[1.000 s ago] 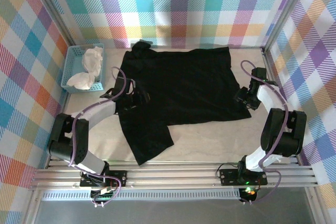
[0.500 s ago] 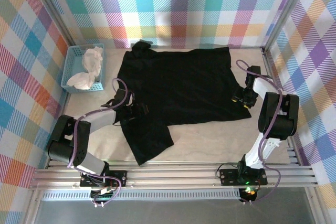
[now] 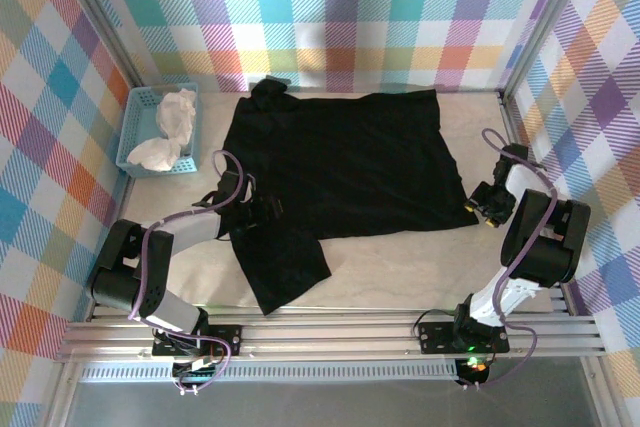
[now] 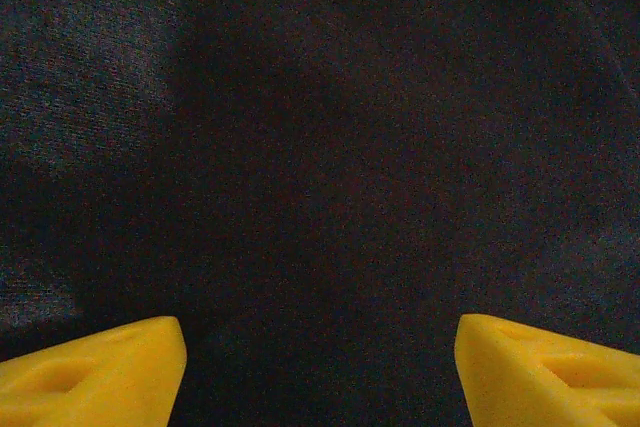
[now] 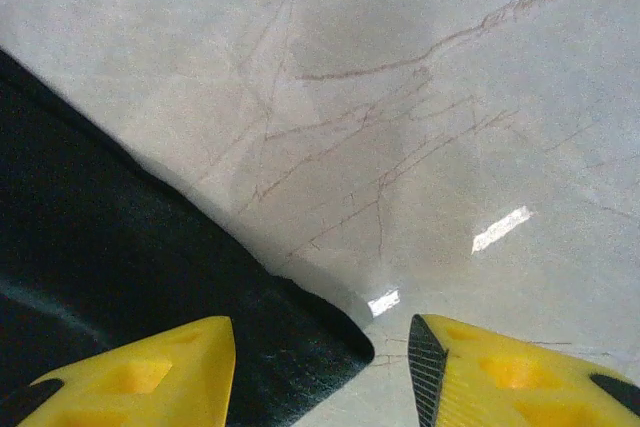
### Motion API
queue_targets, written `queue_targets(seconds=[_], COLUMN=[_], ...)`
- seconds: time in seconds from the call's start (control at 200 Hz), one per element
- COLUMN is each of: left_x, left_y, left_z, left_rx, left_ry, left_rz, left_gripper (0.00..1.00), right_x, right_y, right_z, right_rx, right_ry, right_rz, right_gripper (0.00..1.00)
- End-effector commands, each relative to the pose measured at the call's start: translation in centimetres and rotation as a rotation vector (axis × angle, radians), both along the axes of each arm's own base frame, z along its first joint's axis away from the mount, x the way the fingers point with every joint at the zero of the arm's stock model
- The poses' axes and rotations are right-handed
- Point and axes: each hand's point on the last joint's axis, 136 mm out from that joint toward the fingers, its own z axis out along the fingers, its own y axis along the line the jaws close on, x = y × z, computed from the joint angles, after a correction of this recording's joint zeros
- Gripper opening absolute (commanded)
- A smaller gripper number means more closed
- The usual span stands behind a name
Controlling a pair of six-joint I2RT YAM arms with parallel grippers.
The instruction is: Fold the inside-out t-shirt
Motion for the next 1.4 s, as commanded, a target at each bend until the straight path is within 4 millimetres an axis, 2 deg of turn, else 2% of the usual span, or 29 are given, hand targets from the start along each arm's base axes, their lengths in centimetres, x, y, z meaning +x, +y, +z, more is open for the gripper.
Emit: queue_targets(seconds=[0.0,0.13,0.465,0.655,0.84,0.93,1.04,1.245,1.395], left_x=[-1.5,-1.5,-1.5,-1.6,-2.5,-4.1,-8.3,-16.4,-20.7], left_y=[0.3,0.4,0.1,0.2,0.5,0.5,1.2,2.2,2.4], left_z=[-2.0,-1.7,-1.4,-0.8,0.8,1.8,2.3,1.9,1.6], left_rx=[0.019,0.021,0.014,0.014,0.013,0.041,0.11,0.182,0.252], left_ry=[0.073,0.07,0.069,0.064,0.062,0.074,0.118,0.218,0.275], left_rz=[-0.011,-0.016,-0.028,-0.03,-0.018,-0.031,-0.024,-0.001,-0.046], left_gripper=[0.73,0.73,0.73,0.73,0.73,0.73,0.73,0.71,0.69], right_x=[-0.5,-0.7,-1.7,-1.3,-0.4,0.0,0.5,1.3,1.6], right_y=[0.3,1.0,1.8,1.4,1.7,2.0,2.2,3.0,3.5], right_z=[-0.7,-1.4,-2.9,-2.3,-1.0,-0.3,0.9,2.9,4.0], right_rx=[0.029,0.076,0.105,0.084,0.093,0.099,0.098,0.11,0.123], right_ry=[0.018,0.014,0.03,0.003,-0.072,-0.114,-0.168,-0.247,-0.299], right_rz=[-0.016,-0.026,-0.028,-0.024,-0.007,0.005,0.016,0.049,0.063], right_gripper=[0.49,0.43,0.42,0.23,0.12,0.09,0.08,0.08,0.08])
